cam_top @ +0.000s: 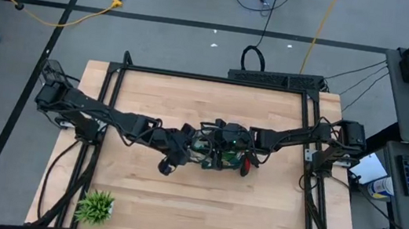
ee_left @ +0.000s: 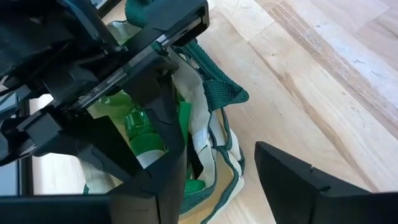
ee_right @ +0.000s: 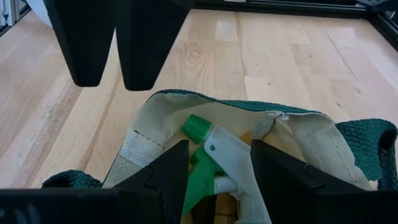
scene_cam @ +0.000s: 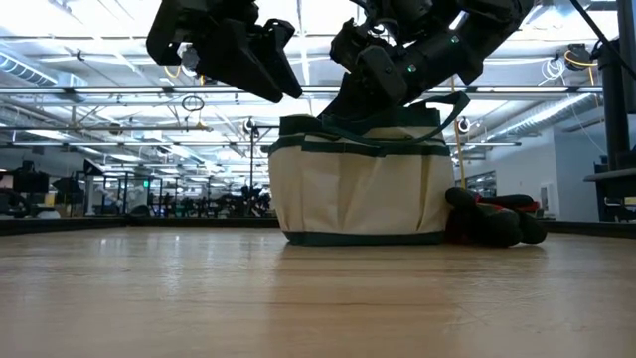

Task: Pick & Place Garden tools in Gardening bag
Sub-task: Put the green sprayer into the green gardening bag

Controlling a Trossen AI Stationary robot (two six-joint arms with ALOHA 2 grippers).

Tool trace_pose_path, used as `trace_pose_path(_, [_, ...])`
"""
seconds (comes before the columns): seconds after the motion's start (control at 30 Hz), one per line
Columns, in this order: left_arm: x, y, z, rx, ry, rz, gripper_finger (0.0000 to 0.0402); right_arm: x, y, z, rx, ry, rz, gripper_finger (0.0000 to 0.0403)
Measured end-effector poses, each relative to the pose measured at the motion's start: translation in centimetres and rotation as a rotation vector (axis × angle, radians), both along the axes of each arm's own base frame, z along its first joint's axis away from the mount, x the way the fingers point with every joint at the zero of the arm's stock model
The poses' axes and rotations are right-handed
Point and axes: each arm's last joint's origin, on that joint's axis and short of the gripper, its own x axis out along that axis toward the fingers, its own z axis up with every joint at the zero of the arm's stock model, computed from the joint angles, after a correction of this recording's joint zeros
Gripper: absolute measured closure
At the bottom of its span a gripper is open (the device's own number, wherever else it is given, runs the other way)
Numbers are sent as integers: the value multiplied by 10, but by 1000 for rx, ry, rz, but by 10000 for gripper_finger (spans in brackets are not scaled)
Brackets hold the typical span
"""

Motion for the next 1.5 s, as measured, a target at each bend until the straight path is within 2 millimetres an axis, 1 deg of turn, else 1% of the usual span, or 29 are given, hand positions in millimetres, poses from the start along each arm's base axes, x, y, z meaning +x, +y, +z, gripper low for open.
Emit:
trace_pose_path(0.07, [0,1,0,-3,0,6,207,0,0,0,0,0,0,236])
trace_pose_path(0.17, [5,5,-6,-19,10,31,219,0,0,0,0,0,0,236])
trace_pose_path(0.27, [12,9,-21,-27,56,39,235,0,0,0,0,1,0,236])
trace_pose_path(0.37, [16,10,-32,19,100,25,249,0,0,0,0,1,-1,236])
trace_pose_path(0.47, [17,9,-34,48,91,33,265,0,0,-1,-1,7,-1,236])
trace_pose_path(0.67, [18,8,-33,63,77,26,319,-1,0,-1,-2,15,1,236])
trace_pose_path(0.87, [18,8,-33,81,75,15,390,-1,0,-1,-3,18,0,236])
trace_pose_path(0.93, [17,9,-30,78,68,26,393,-1,0,-2,-2,19,0,236])
trace_pose_path(1.03, [16,7,-28,85,56,25,385,-2,0,-2,-1,30,-1,236])
trace_pose_path(1.17, [16,4,-19,91,4,27,396,-3,0,-4,1,47,2,236])
trace_pose_path(1.27, [13,4,-14,86,-18,28,392,-3,0,-4,1,59,2,236])
trace_pose_path(1.37, [12,4,-7,98,-52,43,389,-5,0,-6,1,84,2,236])
trace_pose_path(1.5, [10,5,-1,111,-81,60,397,-8,0,-12,1,95,0,236])
